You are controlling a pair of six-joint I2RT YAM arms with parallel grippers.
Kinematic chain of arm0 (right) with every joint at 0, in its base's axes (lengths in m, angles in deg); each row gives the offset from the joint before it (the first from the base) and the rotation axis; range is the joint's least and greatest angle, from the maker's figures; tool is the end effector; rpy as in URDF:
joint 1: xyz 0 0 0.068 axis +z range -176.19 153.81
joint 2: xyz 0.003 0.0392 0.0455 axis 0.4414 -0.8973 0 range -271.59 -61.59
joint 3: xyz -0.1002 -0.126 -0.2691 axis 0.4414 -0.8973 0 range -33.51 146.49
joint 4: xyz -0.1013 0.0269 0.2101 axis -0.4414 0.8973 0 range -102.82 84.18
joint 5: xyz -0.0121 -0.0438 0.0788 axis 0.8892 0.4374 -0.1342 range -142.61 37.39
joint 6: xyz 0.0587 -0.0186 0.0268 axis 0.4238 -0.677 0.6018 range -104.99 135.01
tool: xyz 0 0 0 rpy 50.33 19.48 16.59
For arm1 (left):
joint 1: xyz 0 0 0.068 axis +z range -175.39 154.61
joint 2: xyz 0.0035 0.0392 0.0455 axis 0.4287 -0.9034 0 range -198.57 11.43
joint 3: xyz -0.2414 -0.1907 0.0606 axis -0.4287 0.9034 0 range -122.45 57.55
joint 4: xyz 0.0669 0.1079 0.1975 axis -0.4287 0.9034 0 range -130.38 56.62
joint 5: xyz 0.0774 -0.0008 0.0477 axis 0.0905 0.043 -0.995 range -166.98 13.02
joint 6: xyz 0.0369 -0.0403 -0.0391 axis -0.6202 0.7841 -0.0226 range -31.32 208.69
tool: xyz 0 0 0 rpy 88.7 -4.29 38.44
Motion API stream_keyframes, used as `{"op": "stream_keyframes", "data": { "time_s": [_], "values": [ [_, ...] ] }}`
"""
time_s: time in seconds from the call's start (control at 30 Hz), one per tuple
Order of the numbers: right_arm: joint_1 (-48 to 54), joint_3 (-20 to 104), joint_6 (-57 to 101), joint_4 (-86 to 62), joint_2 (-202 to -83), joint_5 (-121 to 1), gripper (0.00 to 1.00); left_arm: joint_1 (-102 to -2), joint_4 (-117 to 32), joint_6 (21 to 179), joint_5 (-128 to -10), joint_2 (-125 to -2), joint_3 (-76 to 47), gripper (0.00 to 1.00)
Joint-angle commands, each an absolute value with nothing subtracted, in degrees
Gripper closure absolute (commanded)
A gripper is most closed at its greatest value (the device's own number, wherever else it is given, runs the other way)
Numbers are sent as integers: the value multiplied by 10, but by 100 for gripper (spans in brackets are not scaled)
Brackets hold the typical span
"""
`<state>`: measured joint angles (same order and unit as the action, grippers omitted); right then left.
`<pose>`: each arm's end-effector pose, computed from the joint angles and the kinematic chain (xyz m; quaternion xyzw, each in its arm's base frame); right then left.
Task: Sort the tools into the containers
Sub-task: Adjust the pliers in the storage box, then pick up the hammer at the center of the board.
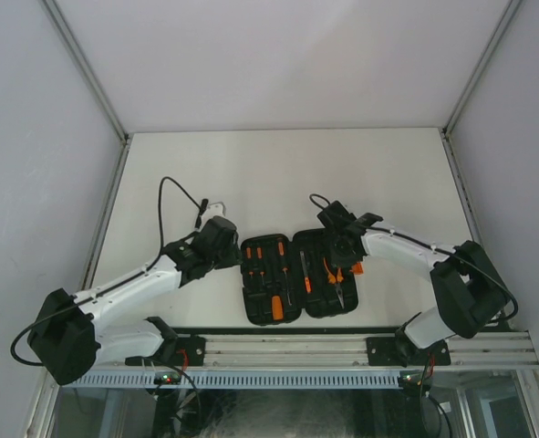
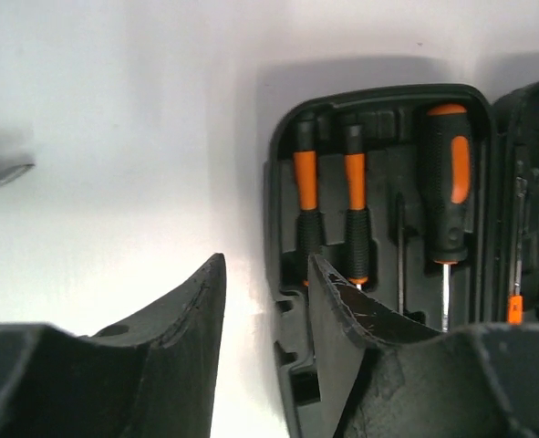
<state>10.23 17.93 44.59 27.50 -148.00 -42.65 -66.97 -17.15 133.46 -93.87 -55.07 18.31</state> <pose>0.2025 0.1377 0.2214 -0.0479 0.9869 -0.0026 0.1539 0.1580 -0.1194 0.2516 -0.0755 0.9292 -0.1281 0.3385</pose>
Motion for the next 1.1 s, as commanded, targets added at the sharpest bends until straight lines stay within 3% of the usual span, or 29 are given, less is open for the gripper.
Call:
{"op": "stream_keyframes", "data": {
  "time_s": [0.0,0.1,0.43,0.7,0.87,1.07],
  "values": [
    [105,172,443,274,-1420,-418,80,-648,-135,1297,-983,-516,132,53],
    [103,175,434,271,-1361,-419,73,-616,-108,1276,-1000,-499,109,47],
    [93,124,438,254,-1203,-474,65,-475,-32,1208,-992,-548,37,36],
    [107,42,461,207,-1121,-530,64,-396,-25,1125,-897,-696,-81,29],
    [121,4,476,182,-1097,-554,61,-379,11,1087,-919,-808,-181,27],
    [133,-7,480,174,-1090,-554,60,-354,-4,1061,-872,-877,-210,27]
  ]
}}
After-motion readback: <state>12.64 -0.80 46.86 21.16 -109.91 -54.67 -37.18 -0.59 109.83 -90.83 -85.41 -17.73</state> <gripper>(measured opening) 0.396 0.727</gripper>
